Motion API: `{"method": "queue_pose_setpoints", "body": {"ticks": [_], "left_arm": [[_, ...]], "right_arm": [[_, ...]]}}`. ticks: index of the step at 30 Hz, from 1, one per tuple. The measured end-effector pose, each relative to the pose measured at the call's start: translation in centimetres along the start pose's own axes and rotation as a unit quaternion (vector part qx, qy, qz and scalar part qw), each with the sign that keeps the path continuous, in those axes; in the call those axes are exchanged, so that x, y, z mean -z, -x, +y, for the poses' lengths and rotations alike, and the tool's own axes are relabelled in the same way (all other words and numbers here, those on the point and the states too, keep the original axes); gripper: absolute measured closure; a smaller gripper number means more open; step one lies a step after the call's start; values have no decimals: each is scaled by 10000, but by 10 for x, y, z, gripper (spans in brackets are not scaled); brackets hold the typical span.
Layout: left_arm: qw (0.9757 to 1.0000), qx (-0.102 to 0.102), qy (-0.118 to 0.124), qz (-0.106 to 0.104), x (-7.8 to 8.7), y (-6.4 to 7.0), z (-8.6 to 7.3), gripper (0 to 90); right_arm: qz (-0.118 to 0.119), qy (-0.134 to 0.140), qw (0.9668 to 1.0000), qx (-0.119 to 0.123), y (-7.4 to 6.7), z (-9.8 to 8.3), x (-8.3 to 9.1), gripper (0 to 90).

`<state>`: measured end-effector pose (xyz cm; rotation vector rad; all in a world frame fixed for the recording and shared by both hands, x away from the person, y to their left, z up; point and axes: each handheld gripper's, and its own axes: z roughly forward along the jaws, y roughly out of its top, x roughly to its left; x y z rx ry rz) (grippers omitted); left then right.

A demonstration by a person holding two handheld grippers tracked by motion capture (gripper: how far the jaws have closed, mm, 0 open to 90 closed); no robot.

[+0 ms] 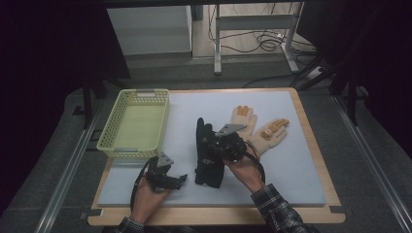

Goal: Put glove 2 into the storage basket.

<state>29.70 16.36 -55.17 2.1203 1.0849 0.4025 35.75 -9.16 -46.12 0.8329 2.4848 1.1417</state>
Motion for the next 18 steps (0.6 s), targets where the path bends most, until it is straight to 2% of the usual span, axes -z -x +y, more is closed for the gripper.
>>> {"method": "queue_pose_setpoints", "body": {"ticks": [3,6,10,14,18], "left_arm": [[10000,1,-6,8,0,0,0,76],[10000,-4,1,1,0,0,0,76],[10000,-19,-15,-1,0,0,0,76],[10000,-1,-1,-3,0,0,0,76],[10000,2,-3,0,0,0,0,76]], "right_arm": [[-115,-43,9999,-8,-2,-11,-6,775],[-69,-106,9998,-128,-1,-23,-16,736],[-104,-187,9996,-163,-2,-34,-25,591],[-125,-45,9998,-131,2,-34,-14,526],[-167,17,9998,-127,8,-35,3,562]]}}
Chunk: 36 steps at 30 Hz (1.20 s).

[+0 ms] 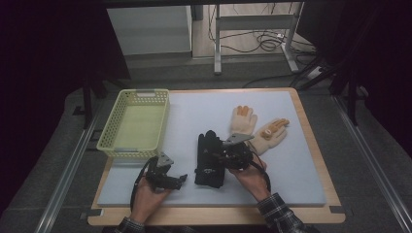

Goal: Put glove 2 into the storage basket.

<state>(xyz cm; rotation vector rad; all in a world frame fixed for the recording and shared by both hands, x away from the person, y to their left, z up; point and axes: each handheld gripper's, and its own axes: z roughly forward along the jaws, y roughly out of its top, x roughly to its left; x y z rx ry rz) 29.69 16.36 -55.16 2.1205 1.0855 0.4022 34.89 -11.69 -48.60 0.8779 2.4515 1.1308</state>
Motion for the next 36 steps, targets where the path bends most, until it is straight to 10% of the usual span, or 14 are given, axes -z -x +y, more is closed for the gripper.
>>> {"method": "queue_pose_setpoints", "body": {"ticks": [7,27,36], "left_arm": [[10000,8,-7,3,0,0,0,76],[9998,52,39,-168,3,-3,-1,73],[9999,-21,-100,105,14,-16,-12,41]], "right_arm": [[97,-148,9998,-79,5,-24,18,711],[443,-248,9987,75,-14,-52,8,688],[609,-271,9977,81,-23,-55,-8,673]]}}
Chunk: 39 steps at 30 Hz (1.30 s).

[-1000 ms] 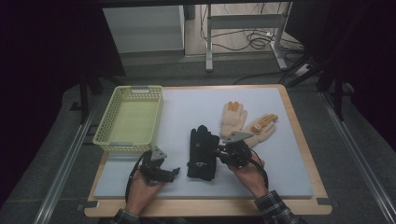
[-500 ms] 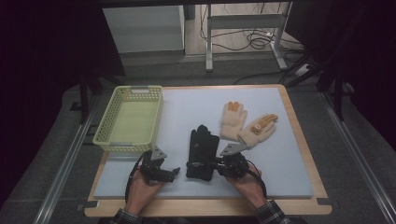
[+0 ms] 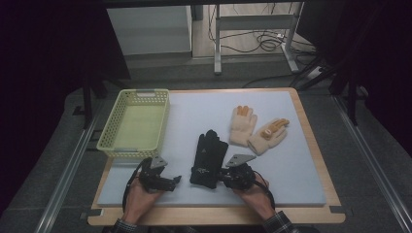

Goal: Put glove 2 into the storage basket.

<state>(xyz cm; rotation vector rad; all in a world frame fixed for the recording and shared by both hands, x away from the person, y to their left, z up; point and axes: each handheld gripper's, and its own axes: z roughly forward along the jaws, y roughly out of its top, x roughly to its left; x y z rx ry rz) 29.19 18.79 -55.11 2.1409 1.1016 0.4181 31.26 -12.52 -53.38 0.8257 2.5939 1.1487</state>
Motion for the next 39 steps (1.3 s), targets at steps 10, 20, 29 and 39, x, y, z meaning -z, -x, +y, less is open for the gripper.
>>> {"method": "queue_pose_setpoints", "body": {"ticks": [10,20,29,39], "left_arm": [[9999,106,-40,-46,5,-12,-7,27],[9999,108,-49,-40,4,-12,-7,22],[9999,134,-17,-56,4,-12,-8,24],[9999,140,-13,-67,4,-13,-8,25]], "right_arm": [[-46,71,9996,264,-11,15,-22,613],[-111,77,9990,419,-15,32,-43,581],[-197,37,9987,468,-6,27,-28,501],[-448,68,9986,273,20,15,8,364]]}}
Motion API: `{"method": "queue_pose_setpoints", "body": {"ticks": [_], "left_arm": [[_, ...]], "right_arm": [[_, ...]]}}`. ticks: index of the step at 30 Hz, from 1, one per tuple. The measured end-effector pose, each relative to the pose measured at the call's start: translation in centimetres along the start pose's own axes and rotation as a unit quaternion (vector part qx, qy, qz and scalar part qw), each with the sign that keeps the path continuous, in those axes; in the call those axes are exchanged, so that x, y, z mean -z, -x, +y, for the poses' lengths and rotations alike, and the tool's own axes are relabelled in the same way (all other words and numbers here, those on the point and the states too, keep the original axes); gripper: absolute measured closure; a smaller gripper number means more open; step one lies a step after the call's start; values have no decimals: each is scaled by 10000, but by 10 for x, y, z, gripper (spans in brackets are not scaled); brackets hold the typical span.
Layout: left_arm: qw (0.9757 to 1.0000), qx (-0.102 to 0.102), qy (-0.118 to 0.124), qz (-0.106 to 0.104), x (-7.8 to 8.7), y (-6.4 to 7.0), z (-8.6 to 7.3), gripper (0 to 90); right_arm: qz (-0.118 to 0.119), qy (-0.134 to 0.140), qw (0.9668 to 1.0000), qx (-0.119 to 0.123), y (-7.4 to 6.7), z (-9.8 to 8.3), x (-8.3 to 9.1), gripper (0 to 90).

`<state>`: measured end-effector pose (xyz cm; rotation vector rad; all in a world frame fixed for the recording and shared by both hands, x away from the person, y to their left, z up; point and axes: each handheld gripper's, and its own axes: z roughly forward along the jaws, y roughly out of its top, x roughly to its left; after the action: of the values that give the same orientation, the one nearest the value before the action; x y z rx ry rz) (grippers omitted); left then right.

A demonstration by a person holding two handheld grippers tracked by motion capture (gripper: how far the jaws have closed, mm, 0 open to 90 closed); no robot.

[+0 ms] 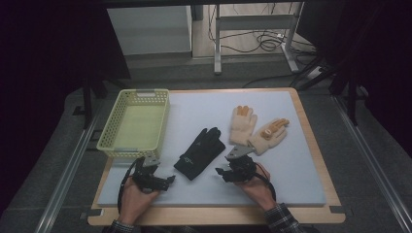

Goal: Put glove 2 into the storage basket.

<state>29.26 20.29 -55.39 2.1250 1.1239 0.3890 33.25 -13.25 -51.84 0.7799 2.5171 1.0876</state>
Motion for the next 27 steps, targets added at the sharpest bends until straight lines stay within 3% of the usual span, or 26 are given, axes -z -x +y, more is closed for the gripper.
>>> {"method": "queue_pose_setpoints", "body": {"ticks": [17,20,27], "left_arm": [[10000,19,-5,-12,0,0,0,25],[10000,21,-8,-13,0,0,0,24],[10000,25,-8,-20,0,-1,0,24]], "right_arm": [[-557,-37,9963,-650,44,-44,42,150],[-668,-170,9952,-694,50,-54,44,99],[-635,-326,9953,-652,55,-63,43,32]]}}
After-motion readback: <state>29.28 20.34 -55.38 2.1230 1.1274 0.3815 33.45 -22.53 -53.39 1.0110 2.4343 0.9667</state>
